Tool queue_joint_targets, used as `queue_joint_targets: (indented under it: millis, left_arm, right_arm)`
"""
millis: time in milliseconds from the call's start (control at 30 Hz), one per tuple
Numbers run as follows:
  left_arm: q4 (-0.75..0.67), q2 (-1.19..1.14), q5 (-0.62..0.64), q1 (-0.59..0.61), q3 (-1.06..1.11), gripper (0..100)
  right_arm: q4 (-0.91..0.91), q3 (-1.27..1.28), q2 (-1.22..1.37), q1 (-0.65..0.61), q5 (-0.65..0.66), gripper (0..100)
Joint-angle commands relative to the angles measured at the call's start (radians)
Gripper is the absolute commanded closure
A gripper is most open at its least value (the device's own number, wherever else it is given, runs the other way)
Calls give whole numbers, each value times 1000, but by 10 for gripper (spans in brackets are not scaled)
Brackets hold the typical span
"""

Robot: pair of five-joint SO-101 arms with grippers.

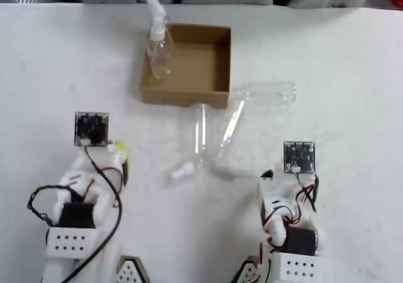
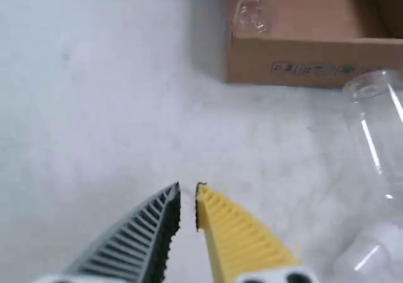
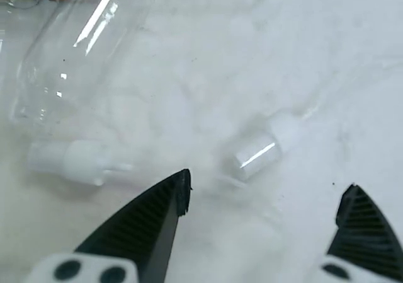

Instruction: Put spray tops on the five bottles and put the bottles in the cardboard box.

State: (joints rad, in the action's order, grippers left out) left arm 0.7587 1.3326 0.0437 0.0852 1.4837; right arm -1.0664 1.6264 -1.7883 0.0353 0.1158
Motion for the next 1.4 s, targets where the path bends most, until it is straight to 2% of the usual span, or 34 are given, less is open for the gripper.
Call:
queue_joint_targets:
  millis: [0, 67, 233, 300, 467, 600, 833, 1033, 1367]
  left_arm:
    - [-2, 53, -11, 39, 49, 936]
    - [-2, 88, -11, 56, 87, 936]
    - [6, 219, -11, 70, 193, 936]
    - [20, 277, -11, 70, 218, 936]
    - [161, 383, -14, 71, 216, 936]
    - [195, 406, -100, 71, 215, 936]
    - [196, 406, -121, 71, 215, 936]
    - [196, 406, -123, 71, 215, 936]
    - [196, 406, -123, 71, 215, 936]
  right_arm:
    - [19, -120, -4, 2, 28, 663]
    - [19, -172, -2, -28, 29, 676]
    - [22, -292, 1, -151, 32, 811]
    - [18, -350, 36, -191, 32, 821]
    - [19, -529, 325, -297, 23, 848]
    - [18, -735, 648, -360, -68, 907]
    - [19, -988, 1006, -479, -187, 910]
    - [24, -1106, 1188, -588, -204, 910]
    - [24, -1300, 1544, -602, -204, 886]
